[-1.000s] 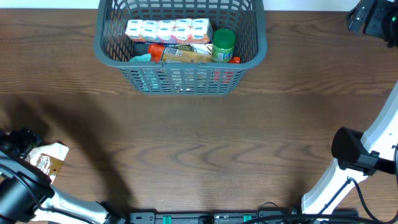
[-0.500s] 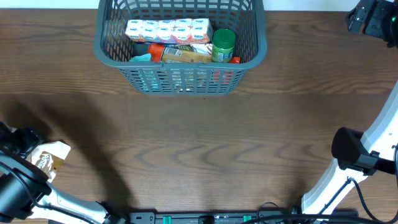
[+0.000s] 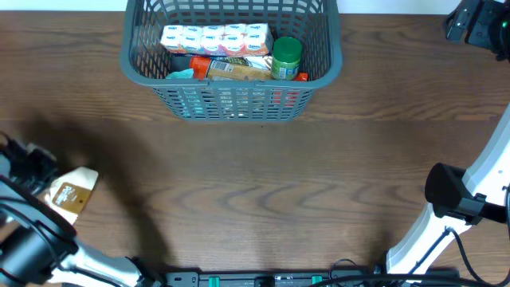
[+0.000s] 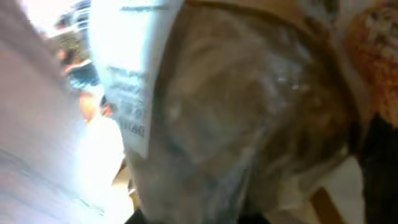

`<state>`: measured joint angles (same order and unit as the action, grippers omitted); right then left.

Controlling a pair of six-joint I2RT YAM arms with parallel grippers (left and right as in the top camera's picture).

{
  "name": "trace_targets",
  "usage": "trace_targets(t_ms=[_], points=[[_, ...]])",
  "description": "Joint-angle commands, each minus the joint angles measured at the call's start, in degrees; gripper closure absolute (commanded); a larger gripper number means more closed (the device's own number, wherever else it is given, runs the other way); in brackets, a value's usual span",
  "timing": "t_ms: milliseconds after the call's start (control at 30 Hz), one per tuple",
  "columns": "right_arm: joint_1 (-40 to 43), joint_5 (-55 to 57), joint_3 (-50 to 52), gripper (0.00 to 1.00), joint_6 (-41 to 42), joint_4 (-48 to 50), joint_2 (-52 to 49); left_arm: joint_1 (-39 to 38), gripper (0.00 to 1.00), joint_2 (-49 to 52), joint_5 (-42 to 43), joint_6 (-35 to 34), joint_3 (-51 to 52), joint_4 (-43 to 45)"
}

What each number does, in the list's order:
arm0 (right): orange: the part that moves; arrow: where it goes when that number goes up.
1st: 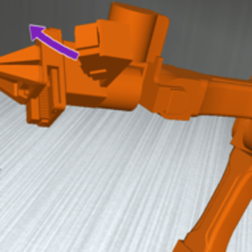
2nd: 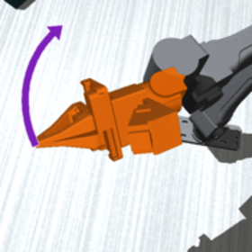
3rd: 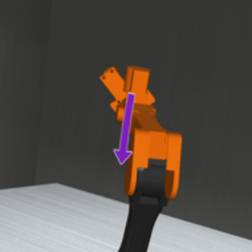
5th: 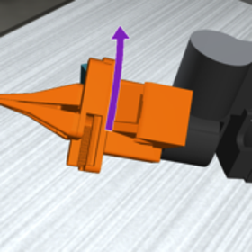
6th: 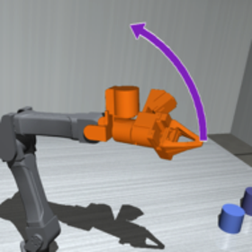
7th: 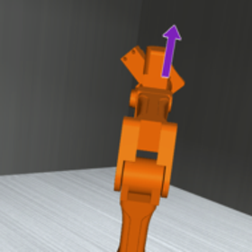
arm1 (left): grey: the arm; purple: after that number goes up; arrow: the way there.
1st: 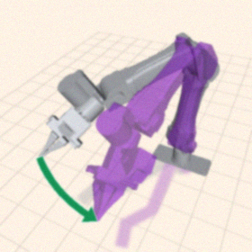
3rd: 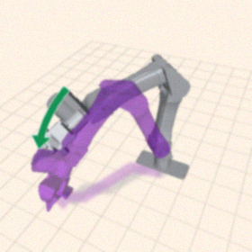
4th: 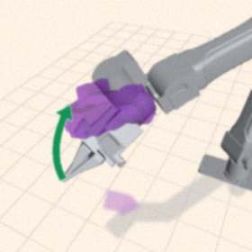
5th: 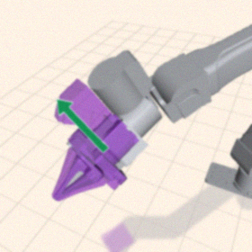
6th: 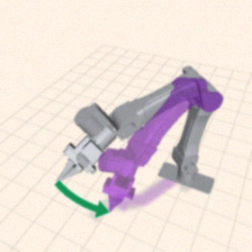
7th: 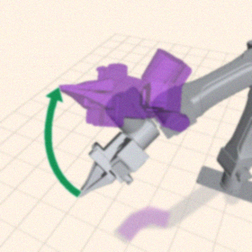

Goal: Pack container
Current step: 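Grasp the gold-and-clear bread bag with the left gripper and lift, then carry the bread bag to the basket and drop it inside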

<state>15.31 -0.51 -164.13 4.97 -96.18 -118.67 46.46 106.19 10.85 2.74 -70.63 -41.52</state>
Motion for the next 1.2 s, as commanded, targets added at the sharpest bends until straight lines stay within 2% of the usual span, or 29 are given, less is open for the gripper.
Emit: trace_targets(t_ms=[0,167,300,467,600,733,833,933,1033,1167], points=[[0.37,-0.42,0.11,0.01,-0.11,-0.02,-0.55,-3.96,0.94,-8.15,2.03,-0.50,-1.97,-2.51],[0.37,-0.42,0.11,0.01,-0.13,0.57,-0.55,-10.75,0.94,-18.10,2.01,-2.01,-7.78,-9.18],[0.35,-0.42,0.11,0.01,-0.13,0.63,-0.55,-16.26,0.94,-23.12,2.03,-4.07,-16.98,-14.56],[0.35,-0.42,0.11,0.01,-0.13,1.07,-0.55,-26.53,0.94,-24.68,1.97,0.55,-30.75,-16.74],[0.35,-0.42,0.11,0.01,-0.13,1.01,-0.55,-35.95,0.94,-24.28,-3.58,10.38,-37.68,-15.02],[0.35,-0.42,0.11,0.01,-0.13,0.98,-0.55,-45.55,0.94,-23.56,-5.53,29.20,-38.40,-10.36],[0.35,-0.44,0.11,0.01,-0.13,0.87,-0.55,-51.25,0.94,-21.55,-5.53,45.20,-38.40,-8.48],[0.35,-0.48,0.11,0.01,-0.11,0.72,-0.55,-55.76,0.94,-18.71,-5.51,58.36,-38.40,-6.34],[0.35,-0.48,0.11,0.01,-0.11,0.70,-0.55,-59.25,0.94,-14.93,-5.51,64.13,-38.40,-2.23],[0.35,-0.63,0.11,0.01,-0.09,0.44,-0.55,-61.81,0.94,-8.98,-5.51,66.71,-38.40,3.08]])
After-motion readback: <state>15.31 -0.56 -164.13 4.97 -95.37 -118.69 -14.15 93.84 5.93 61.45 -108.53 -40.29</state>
